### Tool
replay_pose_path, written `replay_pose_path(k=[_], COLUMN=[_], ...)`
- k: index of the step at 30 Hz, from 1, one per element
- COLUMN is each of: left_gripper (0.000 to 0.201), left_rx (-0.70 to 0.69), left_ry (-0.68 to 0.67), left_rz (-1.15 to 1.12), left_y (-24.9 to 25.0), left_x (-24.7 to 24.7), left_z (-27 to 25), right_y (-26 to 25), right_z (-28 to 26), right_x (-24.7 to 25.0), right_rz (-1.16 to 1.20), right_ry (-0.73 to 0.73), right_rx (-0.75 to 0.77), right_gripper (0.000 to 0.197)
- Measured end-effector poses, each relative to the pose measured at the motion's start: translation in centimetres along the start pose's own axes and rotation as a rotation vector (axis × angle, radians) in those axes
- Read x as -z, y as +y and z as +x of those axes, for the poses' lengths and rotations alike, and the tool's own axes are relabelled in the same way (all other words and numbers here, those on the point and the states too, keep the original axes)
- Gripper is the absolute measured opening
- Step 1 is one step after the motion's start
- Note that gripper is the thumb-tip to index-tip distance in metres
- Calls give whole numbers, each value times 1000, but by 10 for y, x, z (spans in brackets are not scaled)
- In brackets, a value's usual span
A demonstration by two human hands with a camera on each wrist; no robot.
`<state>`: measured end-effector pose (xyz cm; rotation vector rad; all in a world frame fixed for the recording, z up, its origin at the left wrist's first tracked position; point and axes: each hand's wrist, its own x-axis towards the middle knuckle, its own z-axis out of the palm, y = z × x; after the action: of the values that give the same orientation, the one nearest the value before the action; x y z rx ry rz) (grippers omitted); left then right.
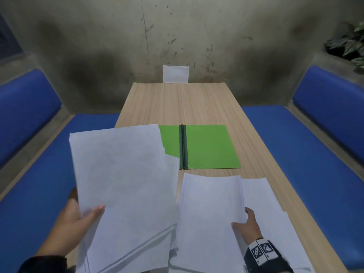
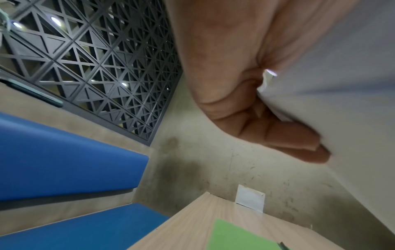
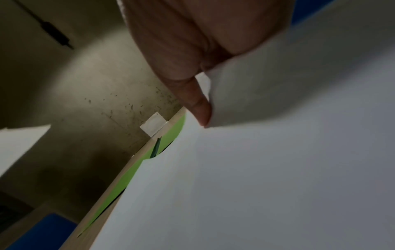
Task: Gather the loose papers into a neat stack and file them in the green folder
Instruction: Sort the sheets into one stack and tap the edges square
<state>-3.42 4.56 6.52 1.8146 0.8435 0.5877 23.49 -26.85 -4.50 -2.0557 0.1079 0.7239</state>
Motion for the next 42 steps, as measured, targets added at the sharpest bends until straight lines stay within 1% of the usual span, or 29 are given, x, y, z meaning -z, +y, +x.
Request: replay_pose_path(k=[1, 2, 4, 6, 7, 9, 10, 11, 14, 17, 19, 21, 22, 23, 24, 25, 26, 27, 28, 29, 31, 33, 35, 36, 37, 38, 40, 41, 42], left_gripper=[30, 25, 23, 21, 29, 62, 76, 85, 87, 87, 74, 52, 45, 42, 40, 37, 33, 33, 36, 42, 55, 54, 39, 36, 39, 36, 10, 10, 15], left_rx=[-5, -2, 25, 37, 45, 81, 95, 98, 80, 118, 149, 170, 176, 180, 179, 171, 163, 166, 167, 168, 157, 178, 189, 202, 207, 211, 190, 171, 163], left_ry=[-19, -29, -47, -87, -116, -163, -169, -180, -234, -228, -219, -189, -165, -142, -120, -115, -115, -117, -116, -115, -135, -151, -133, -112, -106, -97, -90, -102, -94], left_rz=[-9, -22, -90, -170, -206, -272, -298, -324, -424, -424, -414, -416, -414, -414, -416, -420, -423, -420, -408, -394, -381, -388, -380, -377, -375, -378, -396, -404, -410], left_y=[6, 13, 26, 34, 37, 41, 42, 43, 46, 39, 35, 32, 33, 34, 35, 37, 38, 39, 38, 38, 37, 36, 36, 37, 40, 43, 53, 58, 64], left_x=[-3, -8, -15, -20, -22, -28, -31, -35, -48, -64, -77, -91, -98, -103, -107, -110, -111, -112, -112, -113, -115, -117, -118, -117, -116, -114, -108, -106, -102], left_z=[-1, -2, -6, -8, -9, -8, -8, -7, -4, 4, 7, 11, 13, 14, 15, 16, 17, 17, 18, 18, 18, 18, 18, 18, 17, 16, 10, 6, 0], right_y=[0, -1, -3, -5, -8, -15, -19, -24, -41, -62, -74, -80, -82, -84, -86, -88, -89, -91, -94, -95, -97, -96, -95, -95, -97, -99, -105, -107, -108], right_z=[-1, -3, -3, -3, -5, -12, -14, -19, -32, -44, -47, -47, -47, -46, -47, -47, -48, -50, -53, -55, -59, -59, -61, -63, -64, -66, -74, -78, -78], right_x=[1, 2, 2, 3, 3, 3, 4, 5, 10, 19, 25, 28, 29, 29, 28, 28, 27, 26, 25, 24, 22, 18, 14, 12, 10, 9, 9, 10, 11], right_rz=[42, 95, 140, 101, 77, 49, 50, 57, 84, 174, 282, 415, 464, 487, 505, 524, 533, 547, 522, 497, 486, 512, 533, 524, 492, 460, 425, 419, 419], right_ry=[-1, -14, -89, -155, -173, -176, -167, -157, -148, -155, -200, -283, -328, -365, -389, -398, -398, -399, -392, -396, -423, -440, -420, -399, -353, -309, -253, -257, -262], right_rx=[-22, -60, -135, -146, -122, -32, 19, 64, 173, 250, 263, 254, 246, 234, 227, 228, 229, 229, 234, 236, 242, 265, 277, 299, 331, 371, 408, 415, 429], right_gripper=[62, 64, 52, 42, 37, 30, 28, 25, 18, 18, 19, 31, 46, 64, 77, 77, 65, 46, 33, 31, 34, 36, 60, 75, 84, 80, 41, 26, 20])
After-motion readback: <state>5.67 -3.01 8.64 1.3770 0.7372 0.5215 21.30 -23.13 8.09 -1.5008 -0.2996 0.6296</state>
